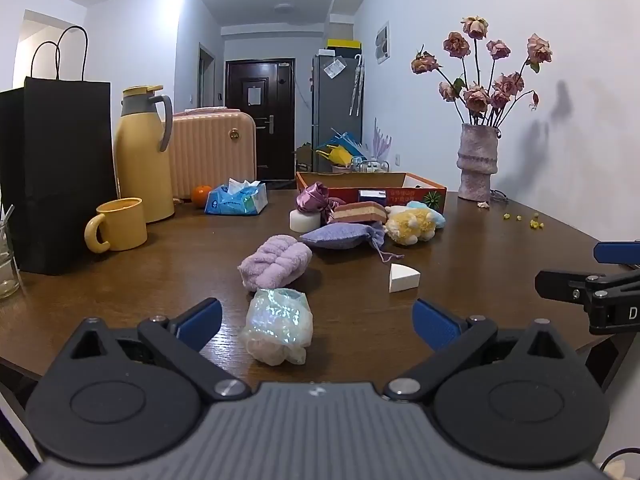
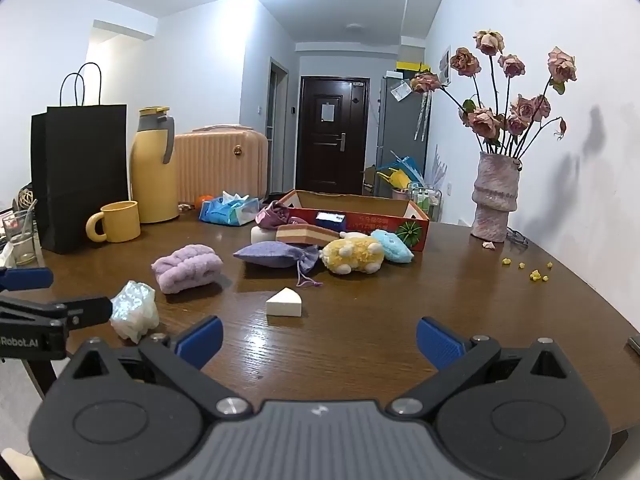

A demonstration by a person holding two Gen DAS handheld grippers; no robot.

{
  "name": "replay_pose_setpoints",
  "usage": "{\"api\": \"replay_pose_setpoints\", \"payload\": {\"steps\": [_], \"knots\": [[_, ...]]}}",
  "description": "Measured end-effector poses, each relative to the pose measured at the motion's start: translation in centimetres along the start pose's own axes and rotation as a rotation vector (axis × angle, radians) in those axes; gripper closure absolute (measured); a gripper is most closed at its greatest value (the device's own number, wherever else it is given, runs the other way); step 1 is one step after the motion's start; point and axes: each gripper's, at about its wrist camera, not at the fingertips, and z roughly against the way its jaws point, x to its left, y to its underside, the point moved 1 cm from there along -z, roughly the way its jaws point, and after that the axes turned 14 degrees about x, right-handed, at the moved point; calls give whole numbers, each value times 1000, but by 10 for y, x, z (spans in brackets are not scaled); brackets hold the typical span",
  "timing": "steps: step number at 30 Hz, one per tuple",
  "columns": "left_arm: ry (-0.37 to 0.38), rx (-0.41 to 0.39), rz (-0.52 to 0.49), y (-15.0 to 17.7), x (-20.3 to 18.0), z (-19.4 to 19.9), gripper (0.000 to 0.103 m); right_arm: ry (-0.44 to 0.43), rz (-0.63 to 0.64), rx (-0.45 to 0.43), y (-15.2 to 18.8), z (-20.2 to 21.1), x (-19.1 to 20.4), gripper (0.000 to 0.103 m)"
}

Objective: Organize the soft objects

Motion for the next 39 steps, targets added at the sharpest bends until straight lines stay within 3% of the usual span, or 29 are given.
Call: {"api": "replay_pose_setpoints", "payload": {"steps": [4,39], "knots": [[-3,39,5,1,0,-3,0,0,0,3,1,0,1,0],[4,17,-2,4,0,2,0,-4,3,5,4,-2,6,0]]}}
